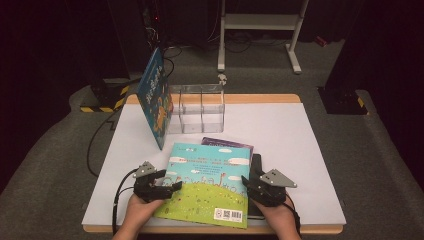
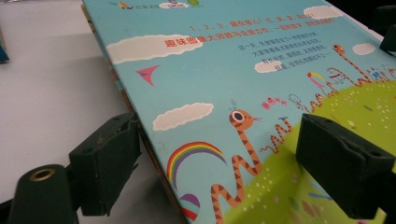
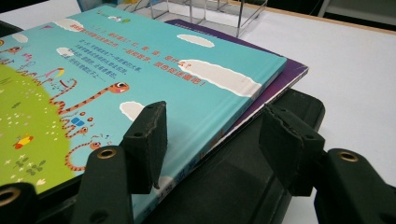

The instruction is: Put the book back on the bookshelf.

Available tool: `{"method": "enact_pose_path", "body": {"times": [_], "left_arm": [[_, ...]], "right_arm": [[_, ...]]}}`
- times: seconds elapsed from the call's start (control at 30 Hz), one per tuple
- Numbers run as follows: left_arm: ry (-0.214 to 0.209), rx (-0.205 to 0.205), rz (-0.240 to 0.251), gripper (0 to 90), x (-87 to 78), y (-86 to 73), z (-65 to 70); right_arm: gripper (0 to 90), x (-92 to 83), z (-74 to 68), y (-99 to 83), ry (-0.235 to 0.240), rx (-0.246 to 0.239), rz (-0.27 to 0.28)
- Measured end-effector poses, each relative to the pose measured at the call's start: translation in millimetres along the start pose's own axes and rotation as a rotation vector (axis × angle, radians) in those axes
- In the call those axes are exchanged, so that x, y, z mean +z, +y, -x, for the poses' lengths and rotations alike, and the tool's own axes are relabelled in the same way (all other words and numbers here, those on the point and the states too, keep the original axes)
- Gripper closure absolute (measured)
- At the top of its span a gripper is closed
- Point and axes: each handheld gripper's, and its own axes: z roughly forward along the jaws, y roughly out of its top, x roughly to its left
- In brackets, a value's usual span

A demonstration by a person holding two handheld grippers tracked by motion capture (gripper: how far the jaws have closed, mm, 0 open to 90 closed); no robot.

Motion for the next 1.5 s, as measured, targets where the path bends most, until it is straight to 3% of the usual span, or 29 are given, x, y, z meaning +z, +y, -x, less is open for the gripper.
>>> {"method": "enact_pose_path", "body": {"times": [0.3, 0.83, 1.27, 1.5], "left_arm": [[-0.021, 0.010, -0.021, 14.6, 2.8, -3.5, 6.2], [-0.047, 0.024, -0.032, 14.8, 10.1, -5.3, 16.5], [-0.071, 0.048, -0.056, 14.9, 22.0, -3.3, 24.4], [-0.082, 0.053, -0.058, 15.2, 25.5, -3.3, 27.5]], "right_arm": [[38.7, -1.1, 0.2, 2.2, 0.002, -0.007, -0.005], [34.4, -8.9, 7.0, -2.8, 0.000, 0.031, -0.012], [27.4, -20.5, 10.9, -13.4, 0.009, 0.110, -0.015], [23.2, -22.7, 15.8, -19.3, 0.022, 0.176, -0.018]]}}
